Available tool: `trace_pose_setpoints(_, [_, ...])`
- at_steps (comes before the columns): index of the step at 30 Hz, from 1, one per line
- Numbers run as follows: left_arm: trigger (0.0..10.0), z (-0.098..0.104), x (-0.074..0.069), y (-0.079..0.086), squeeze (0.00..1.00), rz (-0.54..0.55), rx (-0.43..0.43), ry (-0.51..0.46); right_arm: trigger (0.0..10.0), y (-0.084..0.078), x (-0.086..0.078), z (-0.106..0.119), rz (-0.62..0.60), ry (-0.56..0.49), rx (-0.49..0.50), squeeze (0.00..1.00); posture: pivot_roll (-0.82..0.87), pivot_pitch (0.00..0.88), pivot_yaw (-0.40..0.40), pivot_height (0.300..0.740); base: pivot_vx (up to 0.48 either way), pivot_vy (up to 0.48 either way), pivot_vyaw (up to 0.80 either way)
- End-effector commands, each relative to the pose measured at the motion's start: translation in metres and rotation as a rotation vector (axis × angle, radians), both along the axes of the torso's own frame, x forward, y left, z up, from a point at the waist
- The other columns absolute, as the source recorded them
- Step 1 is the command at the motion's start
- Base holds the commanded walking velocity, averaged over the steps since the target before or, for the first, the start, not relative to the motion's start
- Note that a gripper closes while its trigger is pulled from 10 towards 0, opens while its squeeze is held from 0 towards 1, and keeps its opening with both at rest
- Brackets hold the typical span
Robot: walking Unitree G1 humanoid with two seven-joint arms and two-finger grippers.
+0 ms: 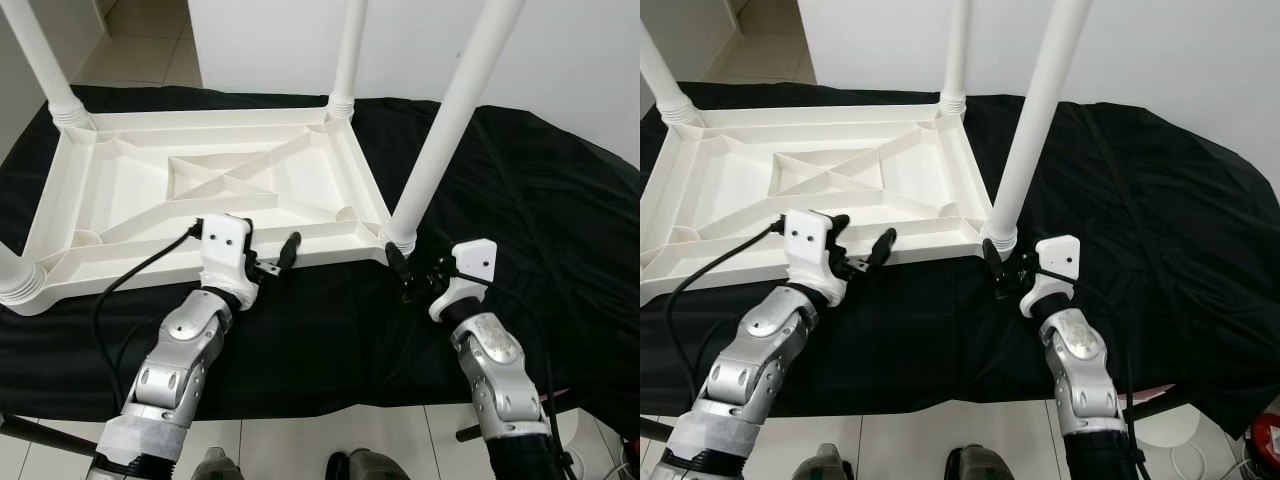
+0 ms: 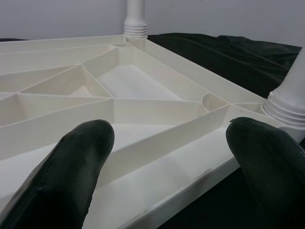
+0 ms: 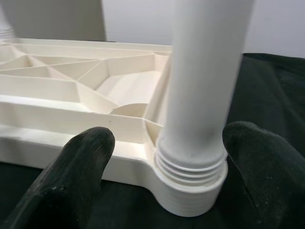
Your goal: Building children table
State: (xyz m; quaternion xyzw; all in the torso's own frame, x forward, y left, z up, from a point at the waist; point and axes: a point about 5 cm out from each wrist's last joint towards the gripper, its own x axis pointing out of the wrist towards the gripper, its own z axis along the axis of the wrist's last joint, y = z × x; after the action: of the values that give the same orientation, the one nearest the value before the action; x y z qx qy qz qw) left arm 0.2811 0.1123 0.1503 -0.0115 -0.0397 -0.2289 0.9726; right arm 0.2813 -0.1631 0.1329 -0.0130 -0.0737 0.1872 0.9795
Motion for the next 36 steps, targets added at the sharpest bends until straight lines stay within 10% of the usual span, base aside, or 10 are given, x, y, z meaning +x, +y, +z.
trace_pose_setpoints(1, [10.0,-0.001,-0.009,-0.012,0.00,-0.280,0.012,0.006,10.0,-0.001,0.001,-0.003,0.025,0.009,-0.001,0.00,0.03,0.050,-0.066,0.740,0.000,0.000,0.00])
trace_pose_setpoints(32, [10.0,0.001,-0.015,-0.036,0.00,-0.409,0.018,0.010,10.0,0.005,0.070,0.000,0.127,0.021,-0.097,0.00,0.05,0.004,-0.075,0.740,0.000,0.000,0.00])
trace_pose_setpoints(33, [10.0,0.001,-0.016,-0.037,0.00,-0.411,0.018,0.010,3.7,0.004,0.070,-0.002,0.132,0.028,-0.102,0.00,0.05,0.003,-0.077,0.740,0.000,0.000,0.00])
trace_pose_setpoints(35, [10.0,0.001,-0.016,-0.037,0.00,-0.412,0.018,0.010,3.7,0.004,0.070,-0.003,0.135,0.032,-0.105,0.00,0.05,0.003,-0.077,0.740,0.000,0.000,0.00])
trace_pose_setpoints(36, [10.0,0.001,-0.017,-0.038,0.00,-0.415,0.015,0.010,0.0,0.004,0.069,-0.006,0.152,0.041,-0.106,0.00,0.05,0.003,-0.080,0.740,0.000,0.000,0.00])
